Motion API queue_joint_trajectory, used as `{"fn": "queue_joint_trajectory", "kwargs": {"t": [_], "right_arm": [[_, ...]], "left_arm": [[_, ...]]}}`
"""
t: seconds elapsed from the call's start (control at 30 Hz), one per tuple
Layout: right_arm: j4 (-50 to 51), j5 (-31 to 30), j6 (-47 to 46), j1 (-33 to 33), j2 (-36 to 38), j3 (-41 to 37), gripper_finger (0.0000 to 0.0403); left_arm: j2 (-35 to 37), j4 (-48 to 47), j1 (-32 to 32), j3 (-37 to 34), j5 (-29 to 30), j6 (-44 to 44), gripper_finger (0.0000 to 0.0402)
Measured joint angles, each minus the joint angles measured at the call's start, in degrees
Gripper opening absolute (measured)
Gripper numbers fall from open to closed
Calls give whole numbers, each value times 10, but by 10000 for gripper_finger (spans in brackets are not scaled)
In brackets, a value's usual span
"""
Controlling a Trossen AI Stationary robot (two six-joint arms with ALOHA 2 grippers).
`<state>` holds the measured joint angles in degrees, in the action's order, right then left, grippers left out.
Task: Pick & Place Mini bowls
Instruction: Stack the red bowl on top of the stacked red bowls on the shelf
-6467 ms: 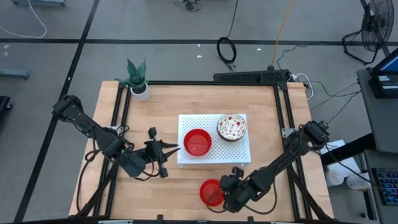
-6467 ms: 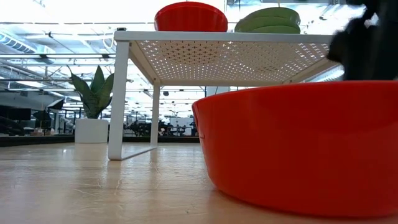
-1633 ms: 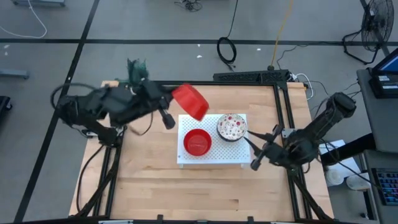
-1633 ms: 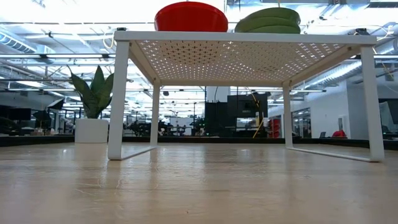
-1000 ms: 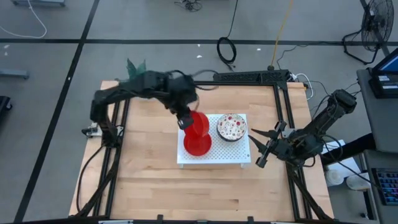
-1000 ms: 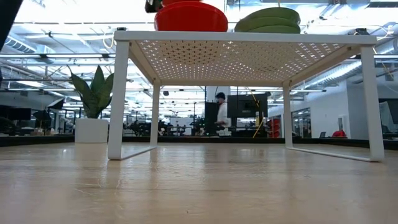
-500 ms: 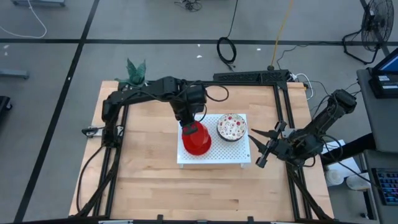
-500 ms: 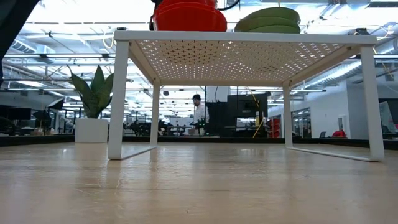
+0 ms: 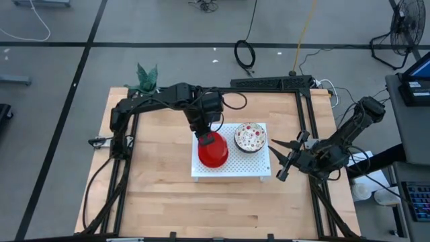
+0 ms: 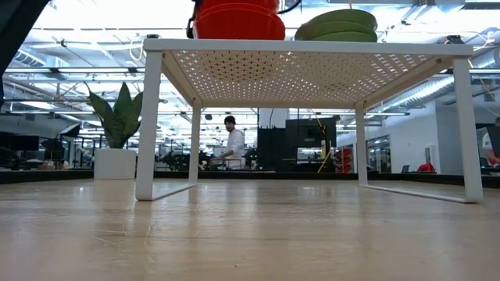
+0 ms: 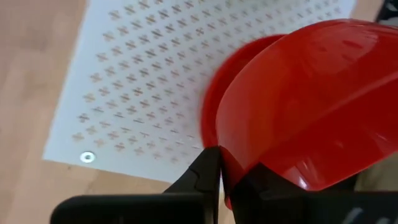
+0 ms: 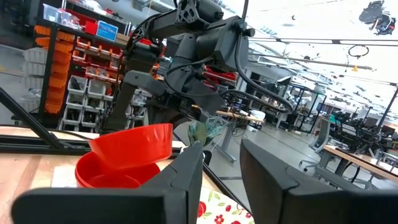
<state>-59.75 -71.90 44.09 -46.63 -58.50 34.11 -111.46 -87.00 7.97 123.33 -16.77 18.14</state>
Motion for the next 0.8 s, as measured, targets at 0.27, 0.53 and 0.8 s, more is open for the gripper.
{"fn": "queue_joint_trajectory", "kwargs": {"t": [0.27, 0.53, 0.8], "right_arm": [[0, 0, 0, 0, 0, 0, 94], [0, 0, -1, 0, 0, 0, 95], [0, 0, -1, 0, 0, 0, 95]], "left_arm": [[0, -3, -2, 0, -44, -13, 27], [6, -16, -1, 0, -15, 1, 105], [16, -29, 21, -1, -29, 3, 176]]}}
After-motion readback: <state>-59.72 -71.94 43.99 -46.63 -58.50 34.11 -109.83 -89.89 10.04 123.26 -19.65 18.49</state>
